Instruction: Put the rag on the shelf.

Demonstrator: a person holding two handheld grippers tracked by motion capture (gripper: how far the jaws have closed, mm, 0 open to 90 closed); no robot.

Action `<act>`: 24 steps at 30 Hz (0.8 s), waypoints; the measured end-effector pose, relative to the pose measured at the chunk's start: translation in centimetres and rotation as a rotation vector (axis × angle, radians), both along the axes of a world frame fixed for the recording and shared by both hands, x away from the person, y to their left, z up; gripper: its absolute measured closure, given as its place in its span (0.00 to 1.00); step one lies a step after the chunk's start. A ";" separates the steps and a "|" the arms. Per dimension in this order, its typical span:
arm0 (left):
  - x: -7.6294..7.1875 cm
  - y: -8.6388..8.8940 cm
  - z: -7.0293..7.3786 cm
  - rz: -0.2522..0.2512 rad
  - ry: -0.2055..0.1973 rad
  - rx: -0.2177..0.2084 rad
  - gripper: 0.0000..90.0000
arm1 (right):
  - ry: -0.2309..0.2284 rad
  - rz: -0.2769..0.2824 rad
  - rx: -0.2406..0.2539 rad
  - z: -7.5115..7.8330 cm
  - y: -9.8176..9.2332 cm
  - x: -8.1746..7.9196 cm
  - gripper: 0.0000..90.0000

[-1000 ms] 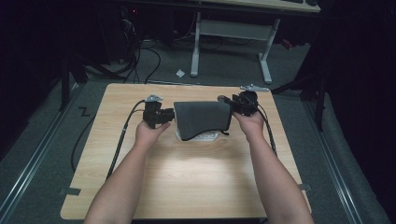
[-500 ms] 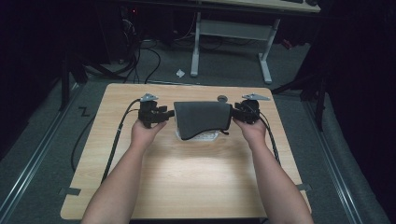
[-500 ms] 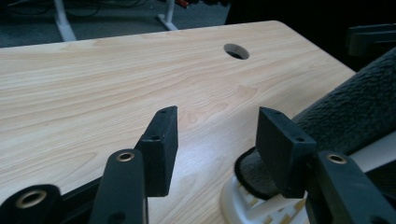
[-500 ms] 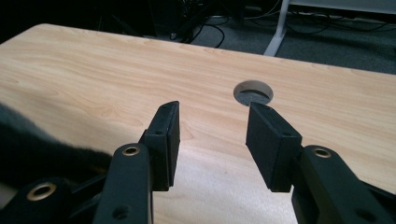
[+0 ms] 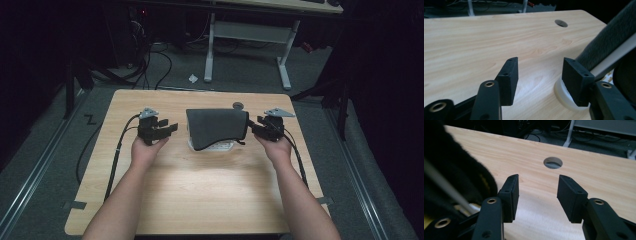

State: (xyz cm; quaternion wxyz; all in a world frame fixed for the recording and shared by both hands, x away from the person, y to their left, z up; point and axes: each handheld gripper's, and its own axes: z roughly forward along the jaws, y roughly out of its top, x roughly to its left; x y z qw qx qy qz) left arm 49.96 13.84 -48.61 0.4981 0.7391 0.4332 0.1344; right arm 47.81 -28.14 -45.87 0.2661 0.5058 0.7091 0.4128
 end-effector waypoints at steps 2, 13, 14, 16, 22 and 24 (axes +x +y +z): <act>-0.8 0.2 -0.3 0.001 -0.011 0.005 0.50 | -0.026 0.003 -0.008 0.1 -0.1 -0.9 0.56; -6.8 1.0 -1.1 -0.058 -0.023 0.022 0.47 | -0.055 0.061 -0.096 -0.1 1.0 -6.9 0.50; -7.5 1.1 -1.2 -0.061 -0.024 0.021 0.47 | -0.065 0.064 -0.104 -0.2 1.2 -7.5 0.51; -9.0 1.4 -1.3 -0.068 -0.023 0.009 0.47 | -0.043 0.088 -0.137 -0.5 1.7 -8.8 0.50; -13.6 1.3 -2.2 -0.115 0.005 0.026 0.46 | -0.078 0.120 -0.125 -2.1 3.0 -12.9 0.51; -15.4 1.1 -2.5 -0.125 0.011 0.039 0.45 | -0.076 0.129 -0.115 -2.8 3.3 -14.4 0.51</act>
